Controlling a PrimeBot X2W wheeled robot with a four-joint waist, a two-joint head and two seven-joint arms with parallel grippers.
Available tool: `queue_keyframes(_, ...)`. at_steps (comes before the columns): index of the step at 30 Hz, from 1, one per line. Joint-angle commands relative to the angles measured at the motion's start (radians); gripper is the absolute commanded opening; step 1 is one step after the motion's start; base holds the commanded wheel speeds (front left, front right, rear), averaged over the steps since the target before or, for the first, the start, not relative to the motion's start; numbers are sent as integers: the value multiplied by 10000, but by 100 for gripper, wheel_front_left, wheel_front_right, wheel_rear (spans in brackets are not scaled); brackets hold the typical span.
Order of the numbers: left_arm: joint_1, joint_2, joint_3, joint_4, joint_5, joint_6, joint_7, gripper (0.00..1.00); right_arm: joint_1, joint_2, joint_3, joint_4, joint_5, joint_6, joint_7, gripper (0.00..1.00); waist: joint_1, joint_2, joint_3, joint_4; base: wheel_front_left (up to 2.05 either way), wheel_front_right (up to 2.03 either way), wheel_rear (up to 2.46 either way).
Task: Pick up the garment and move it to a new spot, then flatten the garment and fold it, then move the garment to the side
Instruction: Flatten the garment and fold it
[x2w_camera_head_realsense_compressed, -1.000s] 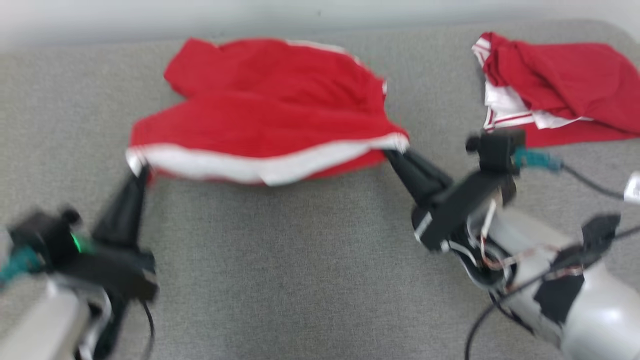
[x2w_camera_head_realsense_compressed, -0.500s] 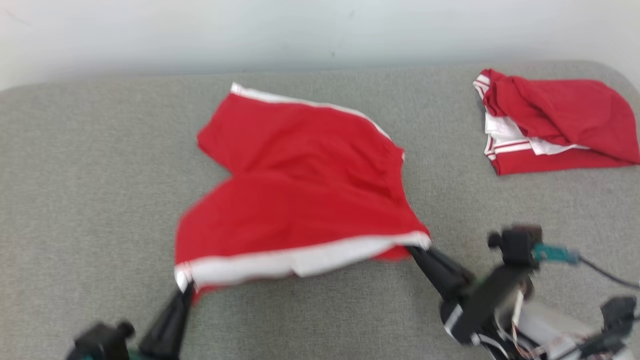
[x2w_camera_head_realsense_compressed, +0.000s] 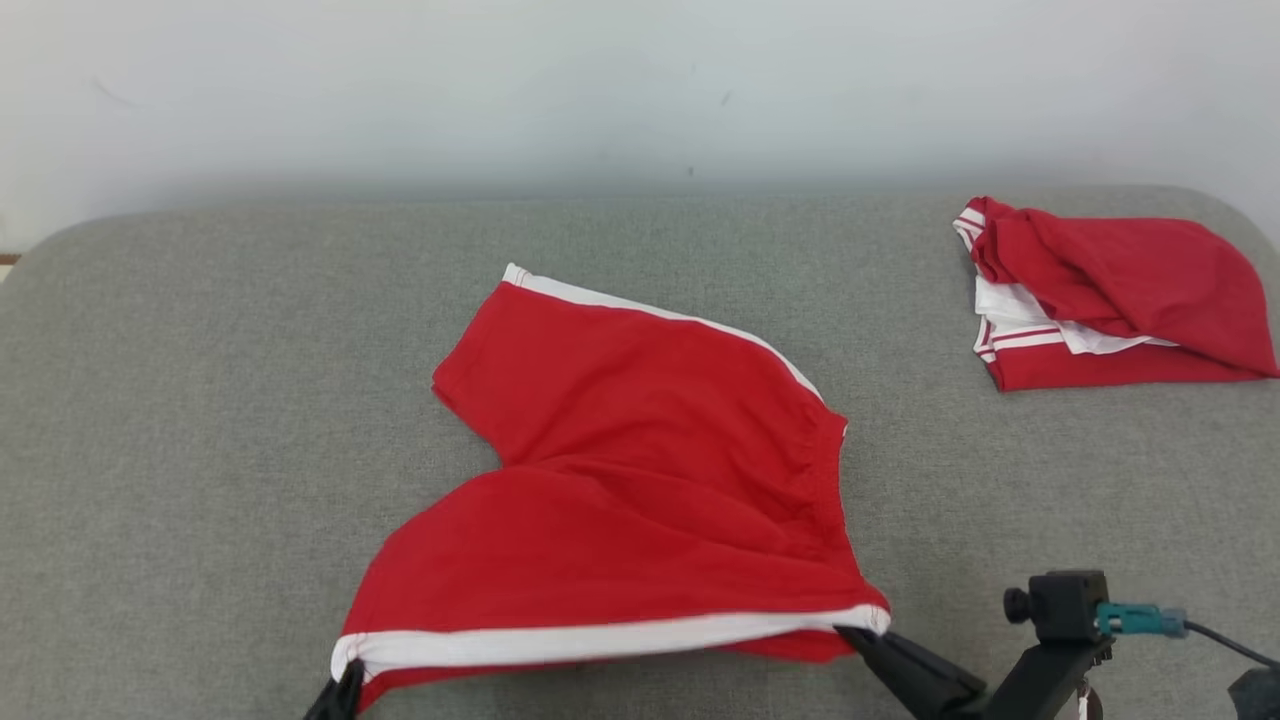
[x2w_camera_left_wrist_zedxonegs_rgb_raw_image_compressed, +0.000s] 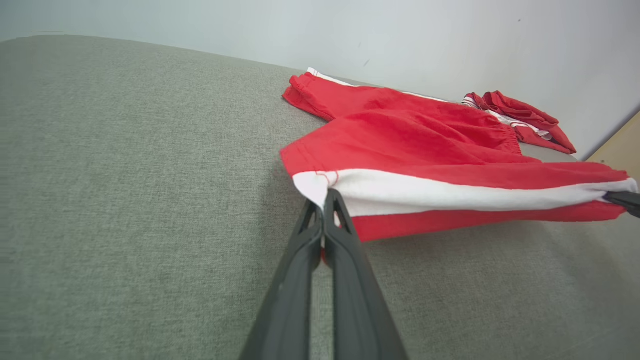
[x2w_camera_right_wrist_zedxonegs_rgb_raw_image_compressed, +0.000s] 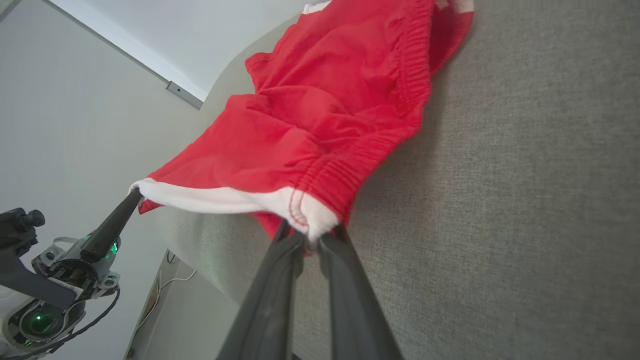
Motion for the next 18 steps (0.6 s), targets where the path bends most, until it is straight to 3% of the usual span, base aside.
queue_keyframes(1,12,69,85,-59,192,-76,-58,0,-19,30,-165,-42,-222,-7,-110,0,1,1,-81,-53,0,0,0)
queue_keyframes(10,-1925,722,-59,256,491,-874,434,0,-527,916,-1177,351,-946,-5,-406,0,1,1,-129,-508,0,0,0)
queue_keyframes(18,-4481,1695,-409,1094,413,-1394,1529,0,-1538,1944,-1595,888,-894,-5,552,0,1,1,358,-1414,0,0,0)
